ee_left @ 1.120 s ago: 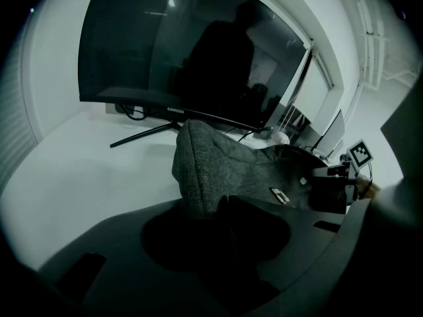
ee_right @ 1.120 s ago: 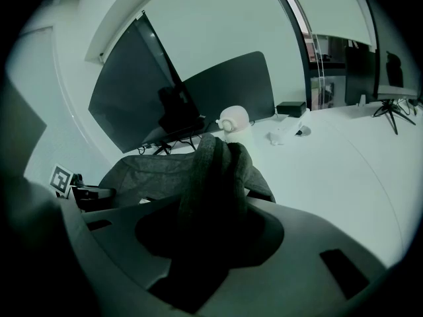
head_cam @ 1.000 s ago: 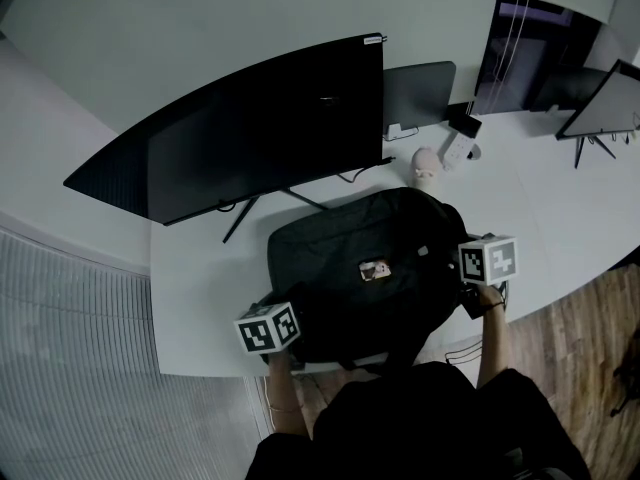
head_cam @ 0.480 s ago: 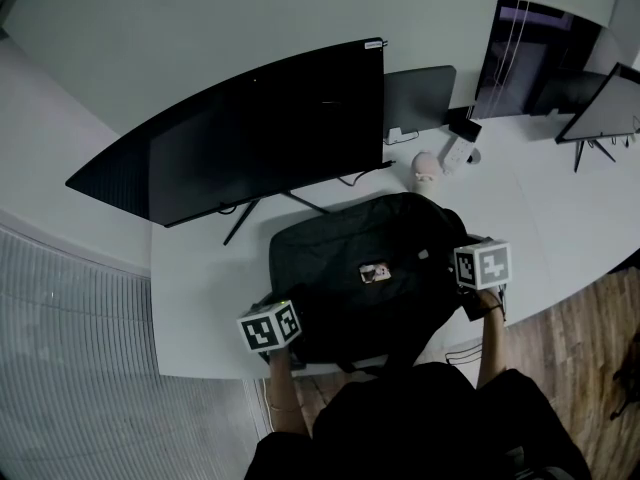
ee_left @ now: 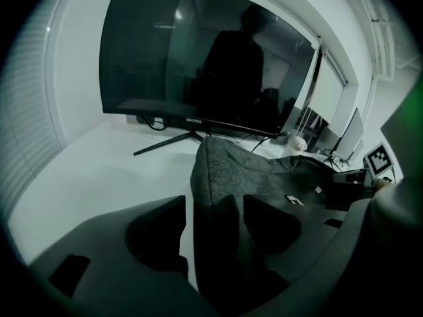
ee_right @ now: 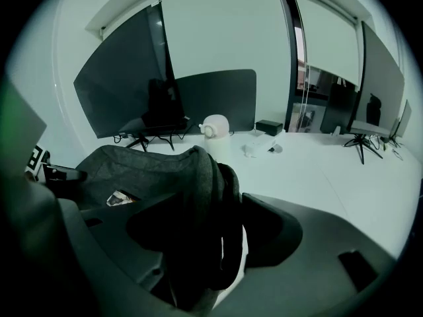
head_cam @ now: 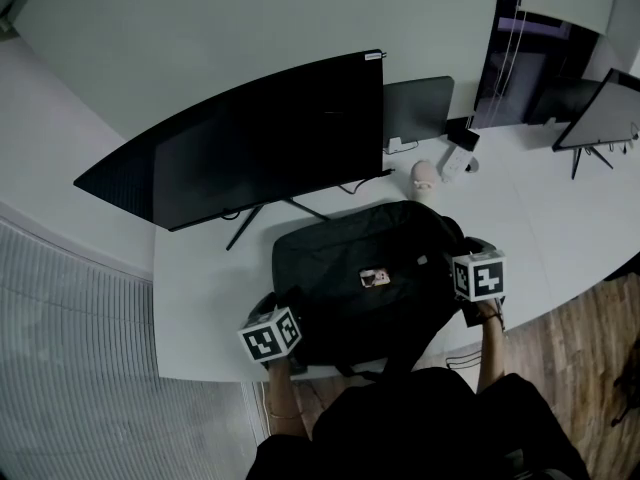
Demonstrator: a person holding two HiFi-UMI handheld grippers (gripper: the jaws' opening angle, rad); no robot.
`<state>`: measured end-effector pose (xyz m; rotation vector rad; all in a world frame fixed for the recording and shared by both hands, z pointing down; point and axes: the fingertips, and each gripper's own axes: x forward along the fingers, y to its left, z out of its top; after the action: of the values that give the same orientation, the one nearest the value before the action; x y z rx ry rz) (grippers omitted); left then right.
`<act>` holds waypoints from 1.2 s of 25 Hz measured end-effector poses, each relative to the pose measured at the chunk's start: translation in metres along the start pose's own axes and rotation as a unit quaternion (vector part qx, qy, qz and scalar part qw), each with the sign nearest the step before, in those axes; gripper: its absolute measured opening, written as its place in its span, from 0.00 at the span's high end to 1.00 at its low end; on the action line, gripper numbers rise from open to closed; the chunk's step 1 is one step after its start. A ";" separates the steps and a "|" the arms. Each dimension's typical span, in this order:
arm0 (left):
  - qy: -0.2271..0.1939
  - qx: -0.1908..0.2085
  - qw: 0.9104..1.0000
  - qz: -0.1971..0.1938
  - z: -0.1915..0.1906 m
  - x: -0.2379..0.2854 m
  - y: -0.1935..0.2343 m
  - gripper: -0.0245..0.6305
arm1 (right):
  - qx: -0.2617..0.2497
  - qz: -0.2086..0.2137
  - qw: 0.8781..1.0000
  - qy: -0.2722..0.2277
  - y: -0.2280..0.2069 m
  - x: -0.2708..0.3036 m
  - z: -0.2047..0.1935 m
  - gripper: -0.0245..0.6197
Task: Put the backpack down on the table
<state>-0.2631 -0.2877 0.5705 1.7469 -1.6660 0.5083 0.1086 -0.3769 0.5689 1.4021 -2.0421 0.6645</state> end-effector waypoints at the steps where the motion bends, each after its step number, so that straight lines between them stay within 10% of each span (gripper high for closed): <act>1: -0.010 0.000 1.000 0.007 0.002 -0.004 0.002 0.55 | 0.002 -0.001 1.000 -0.007 0.000 -0.002 0.002 0.59; 16: -0.132 0.047 0.990 0.018 0.036 -0.065 -0.009 0.90 | -0.074 -0.021 0.989 -0.124 0.022 -0.064 0.050 0.73; 30: -0.230 0.073 0.970 -0.040 0.062 -0.130 -0.047 0.94 | -0.063 0.119 0.954 -0.267 0.062 -0.130 0.086 0.93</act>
<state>-0.2421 -0.2384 0.4293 2.1528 -1.8931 0.1974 0.0726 -0.3286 0.4122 1.3756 -2.6528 0.2480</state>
